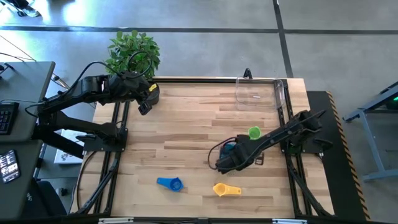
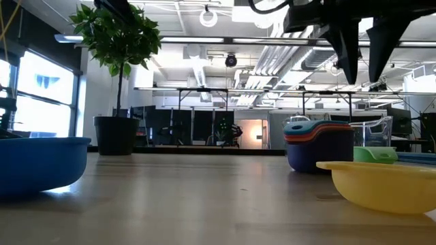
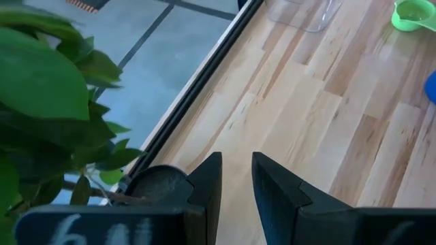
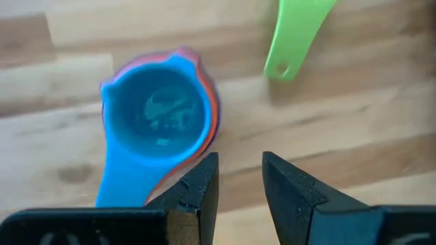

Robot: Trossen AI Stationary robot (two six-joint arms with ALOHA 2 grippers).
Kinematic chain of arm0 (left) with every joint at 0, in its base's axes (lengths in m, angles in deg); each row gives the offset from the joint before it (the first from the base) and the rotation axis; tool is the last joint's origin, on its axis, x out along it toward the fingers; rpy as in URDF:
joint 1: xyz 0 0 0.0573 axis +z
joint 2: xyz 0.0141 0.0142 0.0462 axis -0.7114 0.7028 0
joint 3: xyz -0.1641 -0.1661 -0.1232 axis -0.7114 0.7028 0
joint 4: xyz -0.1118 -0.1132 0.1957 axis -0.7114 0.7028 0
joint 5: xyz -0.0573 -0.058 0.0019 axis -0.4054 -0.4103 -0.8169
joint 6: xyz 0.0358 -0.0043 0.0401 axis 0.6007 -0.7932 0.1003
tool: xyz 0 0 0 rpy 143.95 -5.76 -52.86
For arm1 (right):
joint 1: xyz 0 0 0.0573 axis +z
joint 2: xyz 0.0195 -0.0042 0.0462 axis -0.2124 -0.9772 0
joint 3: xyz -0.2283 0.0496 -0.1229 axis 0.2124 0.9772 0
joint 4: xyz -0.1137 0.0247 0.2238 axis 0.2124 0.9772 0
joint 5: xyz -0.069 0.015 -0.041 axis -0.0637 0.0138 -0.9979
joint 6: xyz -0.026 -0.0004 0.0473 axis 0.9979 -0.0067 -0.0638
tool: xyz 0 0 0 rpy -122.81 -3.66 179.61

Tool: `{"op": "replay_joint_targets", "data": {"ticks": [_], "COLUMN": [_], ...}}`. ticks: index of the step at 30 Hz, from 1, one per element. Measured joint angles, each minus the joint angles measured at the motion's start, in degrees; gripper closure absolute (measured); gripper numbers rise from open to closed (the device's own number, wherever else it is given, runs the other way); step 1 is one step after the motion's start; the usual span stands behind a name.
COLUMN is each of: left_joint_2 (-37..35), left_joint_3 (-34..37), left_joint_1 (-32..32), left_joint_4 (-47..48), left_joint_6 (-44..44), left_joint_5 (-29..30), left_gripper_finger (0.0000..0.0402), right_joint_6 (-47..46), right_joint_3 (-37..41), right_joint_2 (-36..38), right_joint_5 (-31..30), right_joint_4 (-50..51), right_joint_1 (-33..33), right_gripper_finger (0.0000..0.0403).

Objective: Nest measuring cups in basket
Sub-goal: Stack the green measuring cup on top of the light blue measuring cup

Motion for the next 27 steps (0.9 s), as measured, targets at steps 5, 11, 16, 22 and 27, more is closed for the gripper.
{"op": "replay_joint_targets", "data": {"ticks": [5, 11, 16, 22, 27], "left_joint_2": [0.0, 0.0, 0.0, 0.0, 0.0], "left_joint_3": [0.0, 0.0, 0.0, 0.0, 0.0], "left_joint_1": [0.0, 0.0, 0.0, 0.0, 0.0], "left_joint_4": [-2.4, -5.3, -5.4, -5.4, -5.5], "left_joint_6": [0.4, 1.2, 1.2, 1.2, 1.0], "left_joint_5": [0.0, 0.0, 0.1, 0.1, 0.2], "left_gripper_finger": [0.0328, 0.0328, 0.0328, 0.0328, 0.0328], "right_joint_6": [4.4, 14.4, 19.1, 23.7, 28.6], "right_joint_3": [0.0, 4.4, 12.6, 22.9, 30.2], "right_joint_2": [2.3, 5.7, 10.4, 16.8, 18.7], "right_joint_5": [-3.1, -4.0, -1.9, -1.5, -0.5], "right_joint_4": [5.8, 6.7, 1.1, -8.5, -13.8], "right_joint_1": [-2.4, -8.2, -12.8, -16.9, -20.6], "right_gripper_finger": [0.0297, 0.0297, 0.0297, 0.0297, 0.0297]}}
